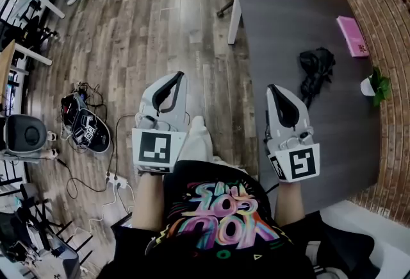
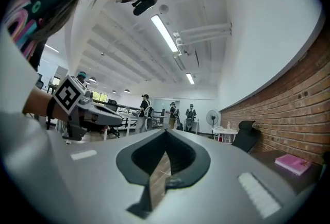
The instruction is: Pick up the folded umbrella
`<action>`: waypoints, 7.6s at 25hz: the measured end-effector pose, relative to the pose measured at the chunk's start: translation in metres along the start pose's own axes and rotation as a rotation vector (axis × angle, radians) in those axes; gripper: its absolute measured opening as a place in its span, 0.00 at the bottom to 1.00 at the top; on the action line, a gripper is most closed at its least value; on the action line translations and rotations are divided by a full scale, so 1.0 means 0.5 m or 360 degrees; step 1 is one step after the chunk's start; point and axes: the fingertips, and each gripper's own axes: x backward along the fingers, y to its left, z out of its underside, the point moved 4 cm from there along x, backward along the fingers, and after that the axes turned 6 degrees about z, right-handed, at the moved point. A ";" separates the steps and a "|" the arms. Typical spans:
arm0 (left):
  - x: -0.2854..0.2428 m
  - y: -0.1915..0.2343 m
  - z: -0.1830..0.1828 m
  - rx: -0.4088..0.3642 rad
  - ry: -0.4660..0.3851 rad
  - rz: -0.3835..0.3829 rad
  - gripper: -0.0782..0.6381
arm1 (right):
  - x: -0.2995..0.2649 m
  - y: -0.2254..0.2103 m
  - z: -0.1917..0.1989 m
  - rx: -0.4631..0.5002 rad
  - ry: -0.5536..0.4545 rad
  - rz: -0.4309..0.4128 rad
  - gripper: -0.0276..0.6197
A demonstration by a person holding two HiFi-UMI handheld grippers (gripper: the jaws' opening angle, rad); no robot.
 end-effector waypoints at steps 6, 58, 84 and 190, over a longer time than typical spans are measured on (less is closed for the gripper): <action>-0.104 0.110 -0.022 0.0012 -0.0042 0.0064 0.11 | -0.126 -0.024 0.004 0.0055 0.0051 0.0072 0.04; -0.887 -0.374 -0.232 -0.0348 -0.0200 0.1734 0.11 | 0.020 -0.567 0.118 -0.0122 0.0351 0.1732 0.04; -0.953 -0.540 -0.242 -0.0393 -0.0207 0.2465 0.11 | 0.038 -0.546 0.148 -0.0247 0.0558 0.2304 0.04; -0.961 -0.522 -0.224 -0.0437 -0.0203 0.2454 0.11 | -0.011 -0.586 0.363 -0.0781 0.1097 0.1794 0.43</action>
